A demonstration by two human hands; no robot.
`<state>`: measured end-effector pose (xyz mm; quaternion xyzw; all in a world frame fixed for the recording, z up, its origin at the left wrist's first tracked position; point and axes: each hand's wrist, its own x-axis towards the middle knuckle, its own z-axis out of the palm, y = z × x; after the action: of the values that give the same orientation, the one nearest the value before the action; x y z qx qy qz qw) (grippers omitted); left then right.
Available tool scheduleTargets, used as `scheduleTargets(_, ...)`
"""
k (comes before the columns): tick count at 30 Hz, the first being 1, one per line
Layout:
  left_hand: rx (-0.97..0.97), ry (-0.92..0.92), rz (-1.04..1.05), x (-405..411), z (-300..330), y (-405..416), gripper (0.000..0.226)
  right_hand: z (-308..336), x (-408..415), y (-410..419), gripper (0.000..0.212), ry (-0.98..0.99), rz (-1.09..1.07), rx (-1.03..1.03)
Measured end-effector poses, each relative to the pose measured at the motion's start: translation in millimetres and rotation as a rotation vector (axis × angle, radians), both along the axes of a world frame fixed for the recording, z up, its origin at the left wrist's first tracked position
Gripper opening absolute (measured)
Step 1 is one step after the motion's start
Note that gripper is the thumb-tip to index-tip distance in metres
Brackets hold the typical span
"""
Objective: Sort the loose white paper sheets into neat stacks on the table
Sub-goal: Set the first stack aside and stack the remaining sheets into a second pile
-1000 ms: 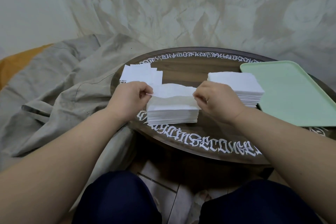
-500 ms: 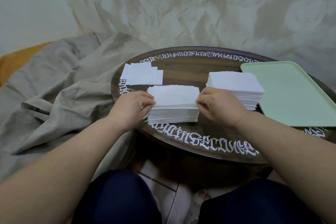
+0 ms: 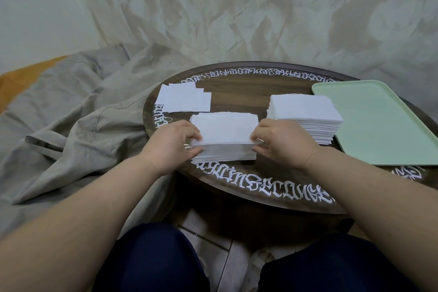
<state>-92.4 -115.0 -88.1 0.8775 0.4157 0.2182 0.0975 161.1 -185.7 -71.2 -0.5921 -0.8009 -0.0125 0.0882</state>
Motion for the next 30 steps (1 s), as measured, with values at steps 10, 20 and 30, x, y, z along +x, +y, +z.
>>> scheduleTargets(10, -0.038, 0.031, 0.054, 5.3, 13.9, 7.6, 0.004, 11.0, -1.8, 4.6, 0.024, 0.103, -0.076, 0.012)
scheduleTargets(20, 0.059, -0.234, 0.183, 29.9, 49.9, 34.6, 0.005, 44.1, 2.6, 37.5, 0.010, 0.257, -0.155, 0.409)
scheduleTargets(30, -0.076, 0.041, 0.075, 14.4, 11.0, 9.2, 0.005, -5.4, 4.4, 6.6, 0.020, 0.119, -0.029, 0.101)
